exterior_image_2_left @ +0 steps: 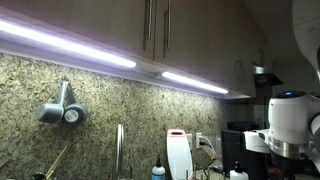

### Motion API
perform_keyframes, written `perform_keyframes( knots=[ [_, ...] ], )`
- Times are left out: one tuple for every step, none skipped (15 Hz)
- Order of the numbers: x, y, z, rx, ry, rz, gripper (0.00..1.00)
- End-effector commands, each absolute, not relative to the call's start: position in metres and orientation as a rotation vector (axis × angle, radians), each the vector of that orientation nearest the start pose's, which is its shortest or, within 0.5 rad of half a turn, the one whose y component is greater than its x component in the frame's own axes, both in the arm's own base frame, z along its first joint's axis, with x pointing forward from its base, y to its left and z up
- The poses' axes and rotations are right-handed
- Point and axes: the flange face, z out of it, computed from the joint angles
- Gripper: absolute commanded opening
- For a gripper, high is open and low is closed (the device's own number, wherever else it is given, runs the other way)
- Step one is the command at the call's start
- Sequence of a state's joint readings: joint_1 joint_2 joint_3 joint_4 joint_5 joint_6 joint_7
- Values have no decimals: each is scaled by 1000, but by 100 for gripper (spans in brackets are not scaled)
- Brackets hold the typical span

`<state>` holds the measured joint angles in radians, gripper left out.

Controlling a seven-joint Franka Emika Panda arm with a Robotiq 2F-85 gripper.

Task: Put the right bottle into the sink

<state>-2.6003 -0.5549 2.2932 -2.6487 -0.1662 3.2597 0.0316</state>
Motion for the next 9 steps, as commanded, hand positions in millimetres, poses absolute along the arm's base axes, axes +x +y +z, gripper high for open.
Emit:
perform_keyframes(
  knots=[
    [403, -155, 144, -3553, 81, -260, 100],
    [403, -153, 143, -3555, 84, -259, 100],
    [403, -153, 143, -3555, 83, -259, 100],
    [403, -154, 143, -3555, 84, -259, 100],
    [403, -154, 143, -3556, 87, -259, 100],
    [404, -155, 143, -3565, 82, -288, 100],
    [406, -156, 144, -3576, 81, -339, 100],
    [408, -157, 145, -3589, 93, -401, 100],
    [410, -159, 147, -3595, 106, -468, 100]
  ],
)
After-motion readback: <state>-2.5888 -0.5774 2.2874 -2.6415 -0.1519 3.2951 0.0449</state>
